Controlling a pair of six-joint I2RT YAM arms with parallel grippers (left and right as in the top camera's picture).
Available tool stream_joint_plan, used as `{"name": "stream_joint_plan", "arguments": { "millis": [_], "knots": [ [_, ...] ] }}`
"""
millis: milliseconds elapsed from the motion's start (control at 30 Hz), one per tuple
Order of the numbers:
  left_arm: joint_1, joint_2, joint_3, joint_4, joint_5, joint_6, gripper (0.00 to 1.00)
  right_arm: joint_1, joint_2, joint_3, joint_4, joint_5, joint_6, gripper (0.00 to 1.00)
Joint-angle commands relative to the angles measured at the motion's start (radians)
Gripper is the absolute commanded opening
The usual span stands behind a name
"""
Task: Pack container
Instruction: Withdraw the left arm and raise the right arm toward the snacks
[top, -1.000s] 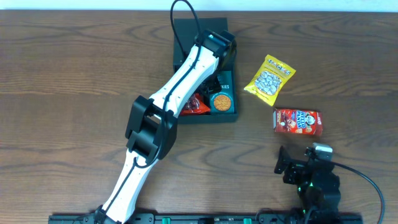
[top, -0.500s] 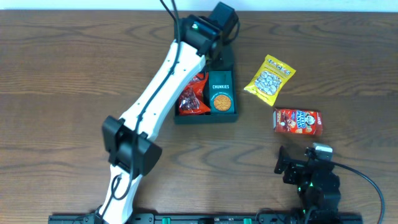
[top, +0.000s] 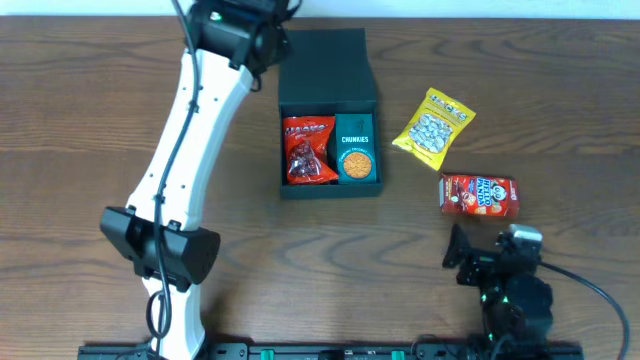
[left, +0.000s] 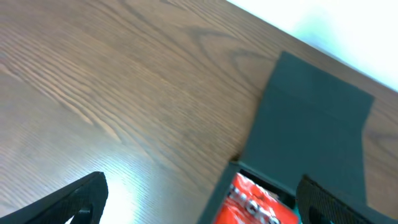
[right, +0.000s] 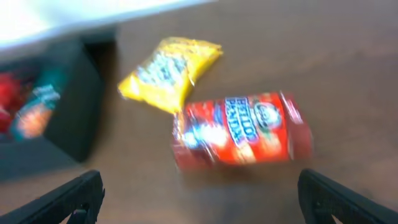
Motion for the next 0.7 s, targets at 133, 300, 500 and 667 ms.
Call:
{"name": "stream_joint_plan", "arguments": {
  "millis": [133, 300, 500, 667],
  "knots": [
    [0.035, -0.017, 0.020, -0.015, -0.024, 0.023, 0.98, 0.006, -0.006, -0.003, 0.192, -0.063, 0.315, 0.99],
    [0.038, -0.017, 0.020, -0.012, -0.022, 0.026, 0.98, 0.006, -0.006, -0.003, 0.187, -0.164, 0.591, 0.99],
    [0.038, -0.017, 0.020, 0.033, 0.003, 0.029, 0.98, 0.005, -0.006, -0.005, 0.215, -0.166, 0.805, 0.99],
    [0.038, -0.017, 0.020, 0.047, 0.002, 0.034, 0.96, 0.005, 0.009, -0.005, 0.277, -0.049, 0.714, 0.99]
  ]
}}
